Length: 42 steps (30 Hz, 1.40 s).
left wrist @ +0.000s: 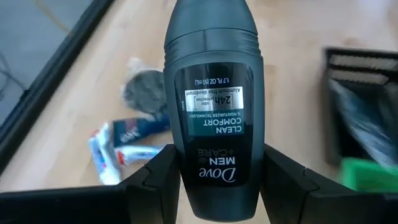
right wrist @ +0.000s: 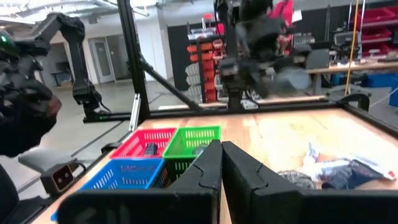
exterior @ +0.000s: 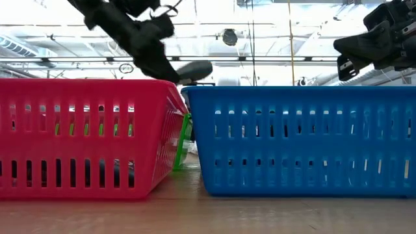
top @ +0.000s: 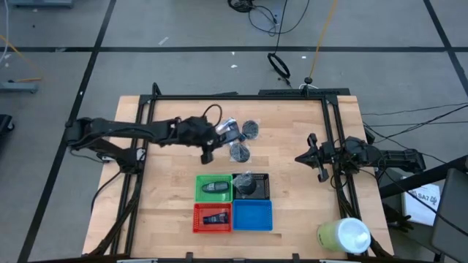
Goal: Pick & Place Travel size toiletries
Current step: Put the black deodorant into the green bin
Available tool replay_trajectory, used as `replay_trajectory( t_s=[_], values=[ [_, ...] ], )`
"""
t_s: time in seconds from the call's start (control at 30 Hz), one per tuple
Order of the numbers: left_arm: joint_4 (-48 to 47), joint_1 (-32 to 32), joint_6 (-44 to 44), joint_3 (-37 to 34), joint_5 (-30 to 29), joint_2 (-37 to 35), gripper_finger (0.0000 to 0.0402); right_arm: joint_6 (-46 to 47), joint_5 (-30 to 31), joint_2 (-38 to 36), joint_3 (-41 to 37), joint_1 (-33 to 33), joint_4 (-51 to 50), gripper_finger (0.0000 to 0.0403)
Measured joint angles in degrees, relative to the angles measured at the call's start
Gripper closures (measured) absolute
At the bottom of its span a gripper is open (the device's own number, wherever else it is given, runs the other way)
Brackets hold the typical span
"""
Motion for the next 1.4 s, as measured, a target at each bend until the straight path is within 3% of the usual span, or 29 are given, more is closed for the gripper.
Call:
replay_trajectory(
  t_s=[0.73,1.07,1.4],
  values=[
    [-3.88,-14.28,2.8,-8.33,3.82,-12.73,0.0239,-0.01,-0.05,0.49,0.0,0.0,-0.37,0.0403],
    [-4.87,-20.21,0.32,-9.0,6.2,-12.66,0.0239,0.01,-0.05,0.49,0.01,-0.01,-0.37,0.0403],
    [-3.13,-23.77,-2.89,-8.93,8.56,-7.95,0.0228,0.0,-0.05,0.49,0.01,-0.01,-0.39,0.0403]
  ],
)
